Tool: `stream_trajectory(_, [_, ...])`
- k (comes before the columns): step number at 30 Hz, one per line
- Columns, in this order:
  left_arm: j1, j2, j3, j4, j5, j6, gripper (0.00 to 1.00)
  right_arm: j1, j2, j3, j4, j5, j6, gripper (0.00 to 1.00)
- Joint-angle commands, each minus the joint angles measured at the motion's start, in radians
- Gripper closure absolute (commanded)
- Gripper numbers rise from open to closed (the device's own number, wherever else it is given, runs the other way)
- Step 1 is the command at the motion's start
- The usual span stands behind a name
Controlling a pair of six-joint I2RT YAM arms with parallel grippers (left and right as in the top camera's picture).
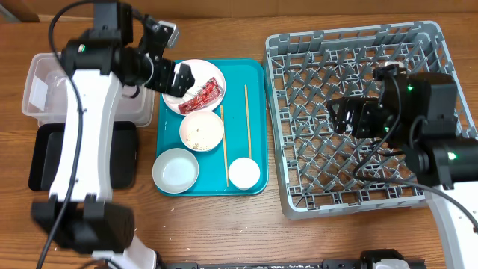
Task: Sort waste into correct bins and load items into the dishwasher
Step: 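Reach the left gripper to the tissue and red wrapper on the plate, then close the left gripper on the tissue and red wrapper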
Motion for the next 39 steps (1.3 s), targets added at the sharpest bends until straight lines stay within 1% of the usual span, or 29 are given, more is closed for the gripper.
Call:
stream_trajectory(1, [0.010,0.085,0.049,-0.004,0.015,0.062,0.00,-0.005,0.024,0.028,-0.009,-0.074,0.015,0.00])
stream_trajectory(6, [0.010,0.196,0.049,0.022,0.001,0.071,0.00,-0.005,0.045,0.028,-0.032,-0.080,0.015,0.00])
stream_trajectory(10, [0.005,0.278,0.049,0.052,-0.005,0.161,0.00,-0.005,0.053,0.028,-0.035,-0.080,0.015,0.00])
stream_trajectory(17, [-0.015,0.388,0.049,0.134,-0.185,0.167,0.00,-0.005,0.055,0.028,-0.042,-0.078,0.012,0.00])
stream_trajectory(22, [-0.031,0.422,0.049,0.204,-0.194,0.168,0.00,-0.005,0.055,0.028,-0.046,-0.072,0.012,0.00])
stream_trajectory(26, [-0.054,0.436,0.049,0.237,-0.239,0.174,0.00,-0.005,0.056,0.028,-0.045,-0.072,0.012,0.00])
stream_trajectory(32, [-0.105,0.466,0.048,0.264,-0.271,0.245,0.00,-0.005,0.077,0.028,-0.048,-0.073,0.012,0.00])
stream_trajectory(39, [-0.132,0.534,0.048,0.282,-0.372,0.245,0.00,-0.005,0.102,0.028,-0.075,-0.073,0.012,0.00])
